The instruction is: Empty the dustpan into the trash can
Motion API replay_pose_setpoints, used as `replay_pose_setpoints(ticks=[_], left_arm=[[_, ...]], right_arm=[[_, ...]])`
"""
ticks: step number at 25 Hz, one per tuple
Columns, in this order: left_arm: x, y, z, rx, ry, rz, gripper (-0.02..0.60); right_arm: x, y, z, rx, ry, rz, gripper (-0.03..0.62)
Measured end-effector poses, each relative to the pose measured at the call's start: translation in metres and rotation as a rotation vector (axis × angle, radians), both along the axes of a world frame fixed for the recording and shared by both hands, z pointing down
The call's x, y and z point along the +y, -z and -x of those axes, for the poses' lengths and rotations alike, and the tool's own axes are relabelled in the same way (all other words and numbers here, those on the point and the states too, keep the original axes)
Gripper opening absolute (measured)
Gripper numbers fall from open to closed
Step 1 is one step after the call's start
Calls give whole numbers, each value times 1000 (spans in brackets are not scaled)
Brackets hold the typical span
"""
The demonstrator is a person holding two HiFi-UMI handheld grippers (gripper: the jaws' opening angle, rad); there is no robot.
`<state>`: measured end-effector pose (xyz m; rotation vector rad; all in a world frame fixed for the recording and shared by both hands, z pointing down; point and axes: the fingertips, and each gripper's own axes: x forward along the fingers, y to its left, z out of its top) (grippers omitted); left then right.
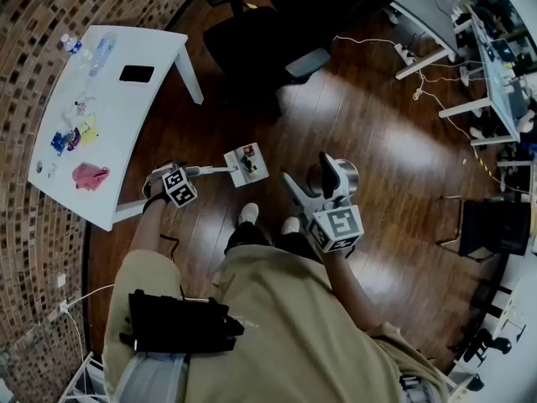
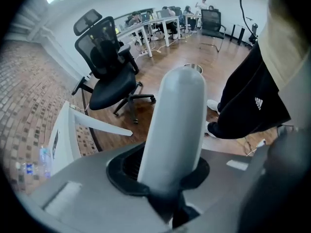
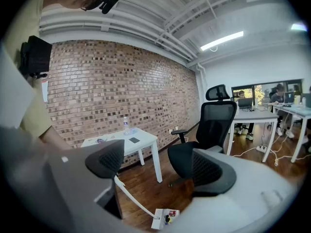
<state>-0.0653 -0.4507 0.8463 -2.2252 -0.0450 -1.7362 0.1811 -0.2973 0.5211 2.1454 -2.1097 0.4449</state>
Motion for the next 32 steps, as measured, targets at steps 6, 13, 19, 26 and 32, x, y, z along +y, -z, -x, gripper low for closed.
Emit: replay_pose_setpoints(ticks=[6,13,19,26,32], left_arm=[[8,2,-11,-24,-77,-74,35],[9,74,-82,129,111,-63,1],[14,135,-109,119,46,-94,1],[43,187,-121,106,-69,-124,1],[44,246,-134,156,-77,-177,1]], right_arm=[[15,1,-15,4,-19,6,419],[29,20,-53,41,-79,-35,419],[49,23,-70,22,-106,-73,419],[74,30,-97,19,-151,-105,411],[94,31,-118,-10,-208,-117,411]])
